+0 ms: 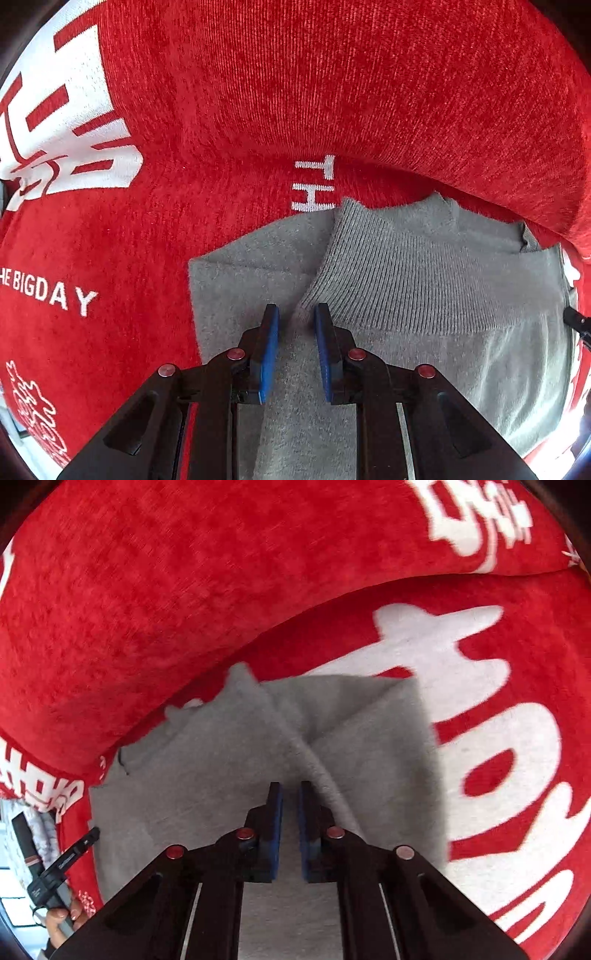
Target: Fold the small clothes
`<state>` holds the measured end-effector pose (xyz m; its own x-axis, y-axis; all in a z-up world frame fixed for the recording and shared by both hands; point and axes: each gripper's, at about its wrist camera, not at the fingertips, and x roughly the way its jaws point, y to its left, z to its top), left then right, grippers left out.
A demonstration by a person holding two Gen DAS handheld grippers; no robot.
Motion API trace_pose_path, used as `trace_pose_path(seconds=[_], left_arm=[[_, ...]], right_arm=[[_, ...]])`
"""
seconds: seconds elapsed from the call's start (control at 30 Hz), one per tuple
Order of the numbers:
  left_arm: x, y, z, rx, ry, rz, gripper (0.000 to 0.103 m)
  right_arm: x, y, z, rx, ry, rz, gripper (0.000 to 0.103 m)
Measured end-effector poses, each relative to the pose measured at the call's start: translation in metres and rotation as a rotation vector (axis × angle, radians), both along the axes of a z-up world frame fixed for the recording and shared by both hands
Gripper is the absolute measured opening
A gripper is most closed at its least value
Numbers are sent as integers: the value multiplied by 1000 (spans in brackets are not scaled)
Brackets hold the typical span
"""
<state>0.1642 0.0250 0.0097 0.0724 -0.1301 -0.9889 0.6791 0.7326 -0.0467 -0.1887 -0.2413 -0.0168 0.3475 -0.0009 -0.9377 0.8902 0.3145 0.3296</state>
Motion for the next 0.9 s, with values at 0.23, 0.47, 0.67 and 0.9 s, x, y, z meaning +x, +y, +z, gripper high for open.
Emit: trace_pose_path(seconds=[0.23, 0.47, 0.67, 0.9], left_arm=[[-12, 6, 11, 42, 2, -6, 22], [-28, 18, 21, 62, 0, -21, 22], [-39, 31, 29, 64, 9, -20, 22], [-57, 40, 35, 84, 18, -30, 22]], right_arm=[[-3, 12, 20, -16, 2, 18, 13], [3, 45, 31, 4, -20, 69, 13], [4, 72, 30, 42, -19, 75, 13], [4, 95, 27, 81, -11, 85, 13]])
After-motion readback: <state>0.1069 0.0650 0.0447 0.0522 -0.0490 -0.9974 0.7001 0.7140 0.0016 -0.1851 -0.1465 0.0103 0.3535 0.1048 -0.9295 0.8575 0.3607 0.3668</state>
